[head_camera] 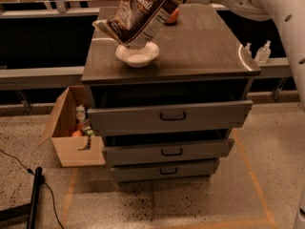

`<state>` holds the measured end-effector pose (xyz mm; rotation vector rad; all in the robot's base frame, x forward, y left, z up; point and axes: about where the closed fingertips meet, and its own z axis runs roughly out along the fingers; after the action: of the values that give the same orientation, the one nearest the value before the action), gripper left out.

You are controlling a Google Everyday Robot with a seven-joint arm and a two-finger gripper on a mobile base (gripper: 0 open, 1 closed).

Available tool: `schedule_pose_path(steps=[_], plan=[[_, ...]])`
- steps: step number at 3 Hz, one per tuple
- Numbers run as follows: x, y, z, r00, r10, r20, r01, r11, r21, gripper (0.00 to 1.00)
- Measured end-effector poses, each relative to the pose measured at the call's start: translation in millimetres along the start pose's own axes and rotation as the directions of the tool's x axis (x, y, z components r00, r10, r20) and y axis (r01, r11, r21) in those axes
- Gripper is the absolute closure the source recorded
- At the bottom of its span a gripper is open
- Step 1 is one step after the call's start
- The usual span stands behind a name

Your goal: Place brown chip bag into paper bowl

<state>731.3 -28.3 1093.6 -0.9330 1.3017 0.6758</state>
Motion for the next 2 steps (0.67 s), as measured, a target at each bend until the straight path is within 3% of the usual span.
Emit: schedule_pose_path(steps=[2], plan=[[44,14,11,0.995,0.067,-0.073,-0.069,0.9975,-0.016,1.00]])
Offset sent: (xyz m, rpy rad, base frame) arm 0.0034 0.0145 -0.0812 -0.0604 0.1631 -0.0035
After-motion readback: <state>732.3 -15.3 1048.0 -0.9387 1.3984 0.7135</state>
